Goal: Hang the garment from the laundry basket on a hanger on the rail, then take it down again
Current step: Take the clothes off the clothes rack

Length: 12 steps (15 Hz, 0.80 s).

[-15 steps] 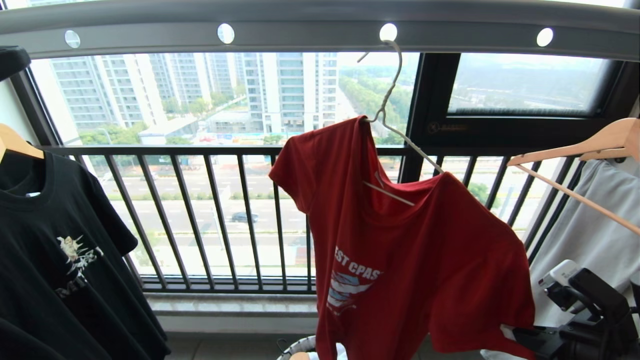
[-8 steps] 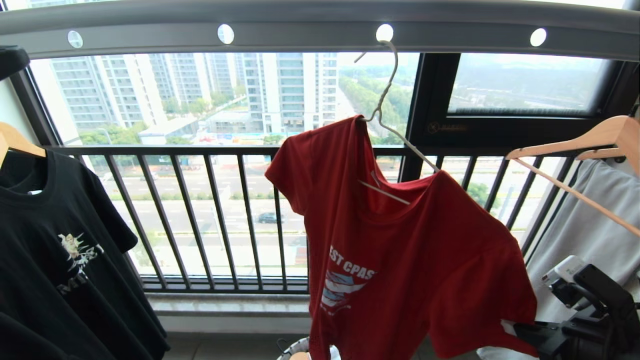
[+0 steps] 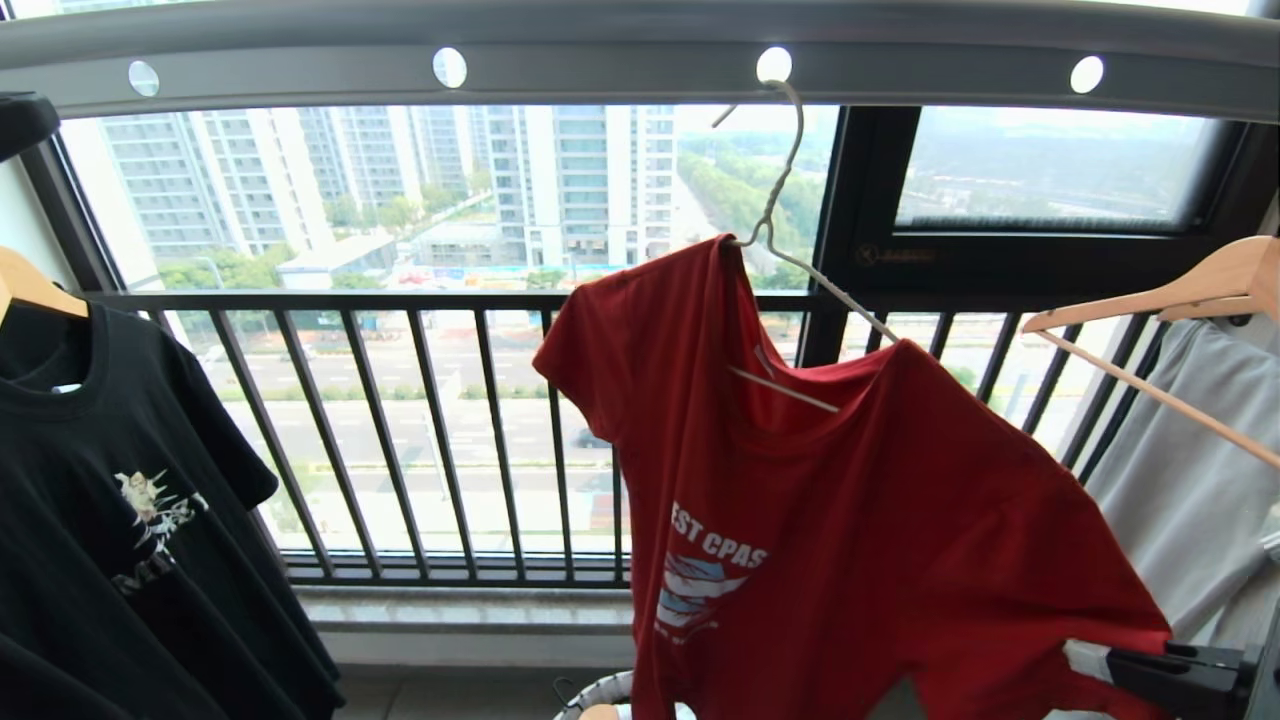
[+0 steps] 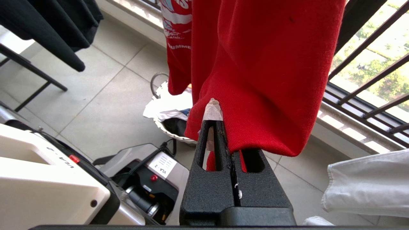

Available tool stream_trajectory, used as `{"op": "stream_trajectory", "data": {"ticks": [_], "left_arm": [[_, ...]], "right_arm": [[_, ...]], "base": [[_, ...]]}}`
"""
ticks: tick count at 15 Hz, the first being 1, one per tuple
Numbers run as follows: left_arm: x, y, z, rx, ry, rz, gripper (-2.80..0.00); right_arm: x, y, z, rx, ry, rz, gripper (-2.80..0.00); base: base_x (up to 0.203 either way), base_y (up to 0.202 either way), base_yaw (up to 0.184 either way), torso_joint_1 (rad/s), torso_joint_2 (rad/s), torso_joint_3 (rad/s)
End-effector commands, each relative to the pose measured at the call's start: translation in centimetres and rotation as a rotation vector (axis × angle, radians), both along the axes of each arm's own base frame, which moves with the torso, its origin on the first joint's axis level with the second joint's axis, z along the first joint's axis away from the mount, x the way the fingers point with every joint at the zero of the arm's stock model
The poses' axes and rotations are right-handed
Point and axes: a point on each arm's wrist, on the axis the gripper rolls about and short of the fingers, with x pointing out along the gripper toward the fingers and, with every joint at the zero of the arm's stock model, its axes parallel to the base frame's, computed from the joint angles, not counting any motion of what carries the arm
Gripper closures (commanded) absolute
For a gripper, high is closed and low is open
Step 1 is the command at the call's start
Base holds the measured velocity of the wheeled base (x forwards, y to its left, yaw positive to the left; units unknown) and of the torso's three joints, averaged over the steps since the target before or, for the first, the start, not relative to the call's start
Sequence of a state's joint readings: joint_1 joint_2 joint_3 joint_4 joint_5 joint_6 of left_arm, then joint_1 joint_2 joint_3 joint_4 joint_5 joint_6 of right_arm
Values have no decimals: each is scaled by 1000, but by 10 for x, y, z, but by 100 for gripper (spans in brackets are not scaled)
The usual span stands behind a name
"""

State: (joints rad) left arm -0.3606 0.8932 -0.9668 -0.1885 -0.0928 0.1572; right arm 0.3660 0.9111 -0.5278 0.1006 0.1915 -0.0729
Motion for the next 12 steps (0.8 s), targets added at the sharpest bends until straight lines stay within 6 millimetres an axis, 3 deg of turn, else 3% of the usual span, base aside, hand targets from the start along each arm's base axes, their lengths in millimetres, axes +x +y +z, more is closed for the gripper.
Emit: {"op": "stream_trajectory", "data": {"ticks": [1,6,7,12], "left_arm": [[0,0,0,1,-1,0,0],[-1,0,0,-1,-5,0,0],[-2,1,0,-1,-6,0,0],[-1,0,0,-1,-5,0,0]], "right_arm": [[-20,-6,22,76,-31,25,0],[-20,-7,16,53,36,17,0],[-19,-7,16,42,31,8,-280],[-15,-6,14,17,47,-24,-280]], "base": [[0,0,0,0,0,0],[0,0,0,0,0,0],[0,0,0,0,0,0],[0,0,0,0,0,0]]}}
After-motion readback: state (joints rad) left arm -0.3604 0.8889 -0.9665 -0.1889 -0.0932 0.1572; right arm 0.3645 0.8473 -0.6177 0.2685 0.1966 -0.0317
